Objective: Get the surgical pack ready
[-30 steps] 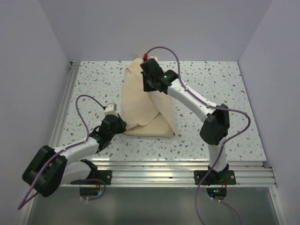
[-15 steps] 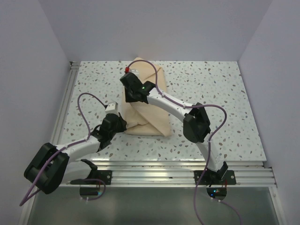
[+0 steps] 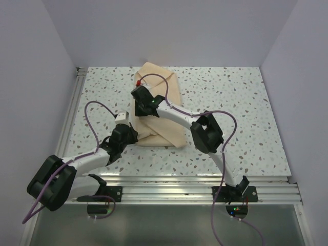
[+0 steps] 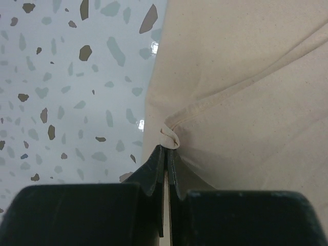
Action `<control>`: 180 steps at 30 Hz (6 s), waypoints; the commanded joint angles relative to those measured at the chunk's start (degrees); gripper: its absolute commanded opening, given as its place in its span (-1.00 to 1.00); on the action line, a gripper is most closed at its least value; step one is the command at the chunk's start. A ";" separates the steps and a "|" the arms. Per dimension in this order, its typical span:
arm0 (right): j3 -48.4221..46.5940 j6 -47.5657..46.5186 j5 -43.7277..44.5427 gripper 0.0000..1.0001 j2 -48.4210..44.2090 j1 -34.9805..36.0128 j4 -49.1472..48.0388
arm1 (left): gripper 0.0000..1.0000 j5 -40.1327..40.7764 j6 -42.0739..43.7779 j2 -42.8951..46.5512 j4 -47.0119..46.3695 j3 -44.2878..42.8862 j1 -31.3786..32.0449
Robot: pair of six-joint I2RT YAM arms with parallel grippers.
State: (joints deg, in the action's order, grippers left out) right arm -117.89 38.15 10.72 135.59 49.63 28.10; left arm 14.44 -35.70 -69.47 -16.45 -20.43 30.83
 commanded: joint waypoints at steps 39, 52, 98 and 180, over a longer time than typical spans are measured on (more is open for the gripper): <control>28.32 -24.26 -8.52 0.11 -31.00 -5.95 3.89 | -0.11 -10.83 8.62 10.32 4.05 -0.84 0.90; 25.25 -31.21 -8.97 0.11 -24.68 -0.85 6.18 | -0.08 -14.17 12.59 12.08 4.58 -0.40 1.78; 32.98 -37.89 2.89 0.07 -19.13 4.60 -19.30 | -0.77 -14.52 4.50 14.89 -6.14 8.82 2.31; 55.22 -16.53 -11.76 0.11 -39.09 -17.63 -15.53 | 0.26 -10.39 1.25 -15.95 -1.56 -18.77 -12.64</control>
State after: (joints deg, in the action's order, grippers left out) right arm -63.24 20.40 1.21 96.05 32.23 15.14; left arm 4.29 -33.67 -83.94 -13.08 -36.82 18.74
